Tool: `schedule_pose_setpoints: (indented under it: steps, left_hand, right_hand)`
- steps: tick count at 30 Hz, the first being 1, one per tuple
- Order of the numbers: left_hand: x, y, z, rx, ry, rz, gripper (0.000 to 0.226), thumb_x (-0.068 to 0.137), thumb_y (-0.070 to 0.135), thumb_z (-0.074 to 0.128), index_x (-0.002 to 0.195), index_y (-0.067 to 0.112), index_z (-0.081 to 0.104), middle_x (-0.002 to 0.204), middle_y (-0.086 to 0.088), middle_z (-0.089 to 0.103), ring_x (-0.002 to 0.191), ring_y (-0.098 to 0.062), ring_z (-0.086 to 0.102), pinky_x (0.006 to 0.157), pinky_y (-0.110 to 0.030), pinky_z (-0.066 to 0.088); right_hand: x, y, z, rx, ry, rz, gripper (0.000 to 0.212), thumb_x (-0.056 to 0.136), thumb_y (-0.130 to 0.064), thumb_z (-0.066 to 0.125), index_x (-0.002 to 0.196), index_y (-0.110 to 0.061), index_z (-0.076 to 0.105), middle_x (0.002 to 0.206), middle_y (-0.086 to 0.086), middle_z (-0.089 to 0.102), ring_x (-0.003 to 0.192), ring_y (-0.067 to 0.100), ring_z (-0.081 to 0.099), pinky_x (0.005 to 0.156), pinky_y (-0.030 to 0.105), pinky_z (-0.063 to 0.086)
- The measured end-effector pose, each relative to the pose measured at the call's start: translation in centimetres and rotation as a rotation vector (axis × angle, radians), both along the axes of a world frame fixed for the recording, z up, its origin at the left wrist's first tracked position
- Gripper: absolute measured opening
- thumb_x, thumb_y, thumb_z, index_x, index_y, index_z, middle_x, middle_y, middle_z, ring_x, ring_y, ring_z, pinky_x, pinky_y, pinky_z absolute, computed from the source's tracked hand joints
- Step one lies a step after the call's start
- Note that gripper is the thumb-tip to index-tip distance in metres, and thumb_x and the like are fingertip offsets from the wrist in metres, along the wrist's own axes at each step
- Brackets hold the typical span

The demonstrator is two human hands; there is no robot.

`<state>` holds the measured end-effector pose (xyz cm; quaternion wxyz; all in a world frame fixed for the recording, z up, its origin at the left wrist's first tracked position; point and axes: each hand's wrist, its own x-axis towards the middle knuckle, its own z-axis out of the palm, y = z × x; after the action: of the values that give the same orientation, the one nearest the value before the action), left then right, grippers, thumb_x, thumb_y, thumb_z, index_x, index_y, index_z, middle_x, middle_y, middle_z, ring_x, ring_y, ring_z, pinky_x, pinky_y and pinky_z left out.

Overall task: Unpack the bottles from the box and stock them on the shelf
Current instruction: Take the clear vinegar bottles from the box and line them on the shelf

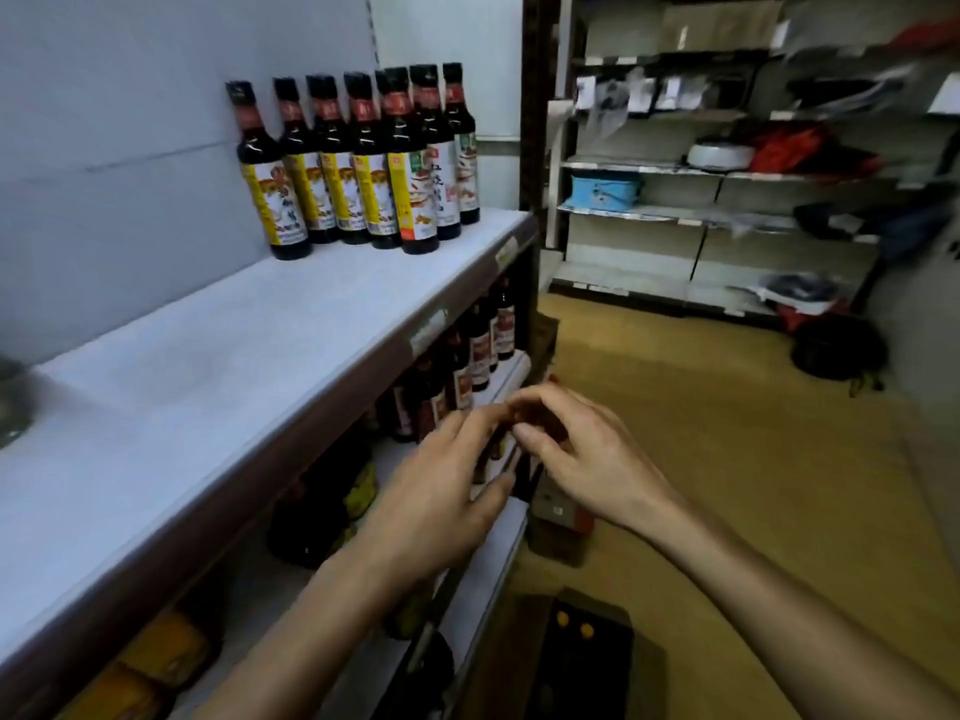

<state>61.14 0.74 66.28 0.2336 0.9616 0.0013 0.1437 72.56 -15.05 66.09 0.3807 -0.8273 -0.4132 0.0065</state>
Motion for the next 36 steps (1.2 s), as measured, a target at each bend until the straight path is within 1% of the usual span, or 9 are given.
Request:
schedule_pose_setpoints:
  steps: [2, 6, 8, 13, 18, 26, 29, 31, 36]
  left_hand:
    - [2.1, -2.1, -2.2, -0.045, 0.050, -0.018, 0.052, 0.100, 0.040, 0.057, 0.146, 0.037, 0.033, 0.137, 0.011, 0.048, 0.123, -0.012, 0.053, 0.096, -0.038, 0.051]
    - [4.9, -6.3, -6.5, -0.150, 0.151, -0.027, 0.057, 0.100, 0.040, 0.057, 0.149, 0.044, 0.027, 0.145, 0.014, 0.044, 0.131, -0.009, 0.050, 0.103, -0.034, 0.049]
    - [6.1, -8.4, -8.5, -0.163, 0.201, -0.025, 0.059, 0.100, 0.041, 0.057, 0.149, 0.046, 0.024, 0.142, 0.014, 0.044, 0.128, -0.009, 0.051, 0.099, -0.037, 0.052]
    - [8.2, -12.4, -13.5, -0.229, 0.280, -0.015, 0.059, 0.100, 0.039, 0.058, 0.149, 0.045, 0.026, 0.142, 0.015, 0.045, 0.122, -0.004, 0.052, 0.093, -0.026, 0.052]
    - [9.6, -13.9, -17.7, -0.318, 0.380, -0.015, 0.057, 0.095, 0.045, 0.054, 0.147, 0.043, 0.031, 0.139, 0.011, 0.051, 0.123, -0.011, 0.057, 0.098, -0.044, 0.053]
    - [11.8, -13.7, -26.6, -0.401, 0.444, 0.006, 0.057, 0.099, 0.032, 0.061, 0.149, 0.036, 0.034, 0.143, 0.010, 0.048, 0.126, -0.011, 0.054, 0.100, -0.030, 0.049]
    - [11.9, -12.9, -33.3, -0.436, 0.483, 0.005, 0.056, 0.098, 0.034, 0.061, 0.147, 0.040, 0.035, 0.141, 0.013, 0.050, 0.127, -0.010, 0.055, 0.101, -0.036, 0.051]
    - [11.7, -12.6, -35.7, -0.459, 0.510, 0.023, 0.058, 0.098, 0.036, 0.061, 0.149, 0.040, 0.033, 0.143, 0.014, 0.049, 0.129, -0.009, 0.054, 0.102, -0.038, 0.052]
    - [11.5, -11.5, -48.5, -0.493, 0.565, 0.068, 0.062, 0.098, 0.038, 0.061, 0.152, 0.041, 0.030, 0.148, 0.016, 0.047, 0.132, -0.002, 0.049, 0.105, -0.030, 0.049]
  right_hand:
    - [1.5, -2.6, -1.6, -0.041, 0.038, -0.033, 0.027, 0.103, -0.033, 0.055, 0.130, -0.028, 0.059, 0.118, -0.012, 0.059, 0.101, -0.003, 0.056, 0.079, 0.010, 0.045]
    - [4.2, -7.0, -4.9, -0.119, 0.123, -0.070, 0.027, 0.103, -0.034, 0.056, 0.129, -0.030, 0.059, 0.115, -0.014, 0.058, 0.098, 0.000, 0.058, 0.080, 0.016, 0.048]
    - [5.5, -9.0, -6.9, -0.145, 0.165, -0.084, 0.028, 0.103, -0.036, 0.055, 0.130, -0.032, 0.058, 0.116, -0.015, 0.058, 0.099, 0.001, 0.059, 0.085, 0.023, 0.052]
    - [7.8, -12.7, -12.3, -0.146, 0.256, -0.114, 0.026, 0.102, -0.036, 0.057, 0.127, -0.035, 0.058, 0.115, -0.016, 0.061, 0.100, 0.000, 0.060, 0.086, 0.029, 0.055]
    - [8.8, -14.5, -17.2, -0.163, 0.377, -0.146, 0.030, 0.102, -0.033, 0.057, 0.131, -0.028, 0.059, 0.119, -0.011, 0.063, 0.102, 0.002, 0.061, 0.090, 0.033, 0.055]
    - [8.6, -14.8, -26.9, -0.171, 0.560, -0.275, 0.027, 0.101, -0.032, 0.059, 0.129, -0.031, 0.059, 0.115, -0.015, 0.065, 0.106, 0.000, 0.062, 0.090, 0.022, 0.053]
    - [8.5, -14.0, -33.6, -0.168, 0.631, -0.335, 0.026, 0.101, -0.031, 0.060, 0.127, -0.033, 0.061, 0.113, -0.017, 0.065, 0.107, 0.000, 0.063, 0.090, 0.020, 0.052]
    - [8.3, -14.3, -35.9, -0.146, 0.680, -0.391, 0.026, 0.101, -0.032, 0.061, 0.126, -0.036, 0.061, 0.112, -0.018, 0.065, 0.107, -0.002, 0.062, 0.085, 0.012, 0.049]
    - [8.4, -14.1, -47.7, -0.109, 0.731, -0.506, 0.027, 0.101, -0.034, 0.059, 0.128, -0.034, 0.060, 0.112, -0.021, 0.064, 0.103, -0.011, 0.059, 0.076, 0.003, 0.043]
